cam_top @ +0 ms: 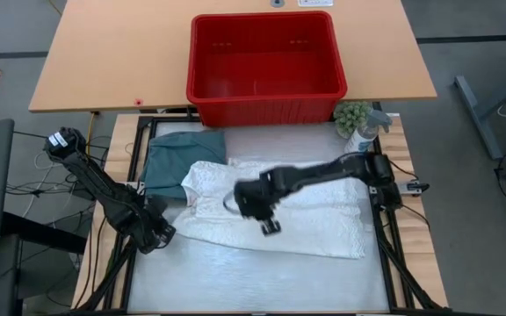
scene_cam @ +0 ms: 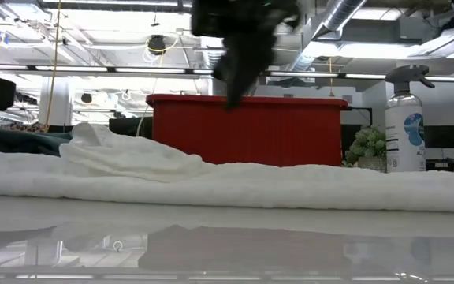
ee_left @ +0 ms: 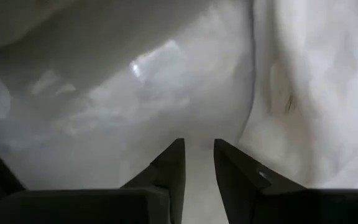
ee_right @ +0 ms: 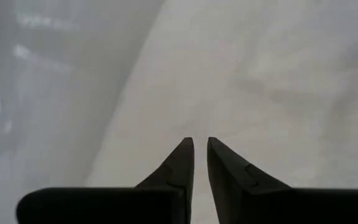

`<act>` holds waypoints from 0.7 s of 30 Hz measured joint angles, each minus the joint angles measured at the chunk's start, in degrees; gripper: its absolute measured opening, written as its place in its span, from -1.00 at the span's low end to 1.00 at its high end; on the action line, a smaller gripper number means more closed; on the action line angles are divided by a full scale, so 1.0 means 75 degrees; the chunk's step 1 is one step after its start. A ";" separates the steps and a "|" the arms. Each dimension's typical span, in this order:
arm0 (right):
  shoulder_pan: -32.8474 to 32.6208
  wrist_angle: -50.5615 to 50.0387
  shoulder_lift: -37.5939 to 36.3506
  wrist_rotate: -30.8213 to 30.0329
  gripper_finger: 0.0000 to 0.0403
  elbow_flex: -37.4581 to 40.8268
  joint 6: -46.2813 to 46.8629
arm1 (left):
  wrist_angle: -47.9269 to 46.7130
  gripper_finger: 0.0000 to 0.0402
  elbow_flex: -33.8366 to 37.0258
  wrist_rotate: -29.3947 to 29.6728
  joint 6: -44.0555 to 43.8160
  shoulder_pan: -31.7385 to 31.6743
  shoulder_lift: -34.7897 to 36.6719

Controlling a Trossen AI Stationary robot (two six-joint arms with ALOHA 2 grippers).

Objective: Fold Laundry from Bin
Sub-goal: Fold the white shirt in the red bin

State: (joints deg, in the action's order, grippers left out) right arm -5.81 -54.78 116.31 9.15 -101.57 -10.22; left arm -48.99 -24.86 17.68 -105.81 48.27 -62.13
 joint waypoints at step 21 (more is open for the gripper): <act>-0.3014 0.0832 -0.2200 -0.2454 -0.92 0.3732 0.4651 | 0.3425 -0.88 -0.2643 0.4403 0.4932 0.0211 -0.0102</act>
State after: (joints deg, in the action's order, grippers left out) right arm -28.41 -48.55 99.81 -9.26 -73.58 24.67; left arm -23.30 -44.69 50.70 -68.82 49.85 -62.89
